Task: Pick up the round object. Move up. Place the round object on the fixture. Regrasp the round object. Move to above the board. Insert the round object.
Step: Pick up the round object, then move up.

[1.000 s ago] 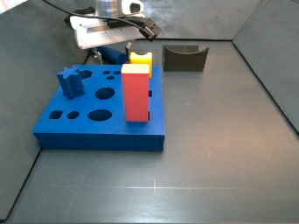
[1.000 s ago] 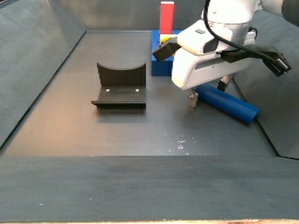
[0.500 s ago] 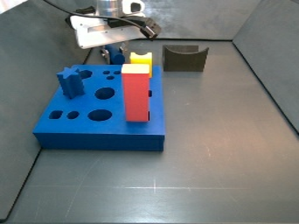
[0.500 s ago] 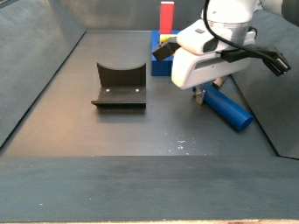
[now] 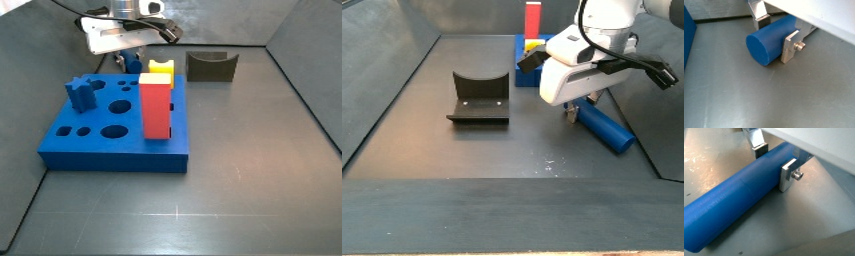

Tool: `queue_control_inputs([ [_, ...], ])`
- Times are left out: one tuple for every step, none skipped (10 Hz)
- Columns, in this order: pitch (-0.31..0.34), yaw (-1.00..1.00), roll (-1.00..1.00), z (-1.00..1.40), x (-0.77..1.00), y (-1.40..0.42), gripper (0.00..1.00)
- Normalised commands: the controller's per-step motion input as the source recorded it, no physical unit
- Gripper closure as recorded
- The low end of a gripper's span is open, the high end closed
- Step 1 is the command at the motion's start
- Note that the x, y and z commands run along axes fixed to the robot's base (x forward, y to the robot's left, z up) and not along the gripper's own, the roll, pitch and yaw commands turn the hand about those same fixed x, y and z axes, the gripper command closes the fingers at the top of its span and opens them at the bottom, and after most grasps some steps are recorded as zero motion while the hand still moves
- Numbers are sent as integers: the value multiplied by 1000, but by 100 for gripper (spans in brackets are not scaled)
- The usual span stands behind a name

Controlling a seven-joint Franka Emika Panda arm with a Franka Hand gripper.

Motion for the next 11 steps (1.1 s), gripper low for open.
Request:
queue_control_inputs([
  [0,0,0,0,0,0,100],
  [0,0,0,0,0,0,100],
  [0,0,0,1000,0,0,100],
  [-1,8,2,1000,-15,14,100],
  [17,3,6,1000,-47,14,100],
  [25,-12,20,934,-41,16,100],
  [39,-22,32,814,-29,19,100],
  [50,-29,43,686,-23,19,100],
  [52,-35,59,514,-25,16,100],
  [53,-36,70,384,-29,15,100],
  [52,-36,78,299,-30,15,100],
])
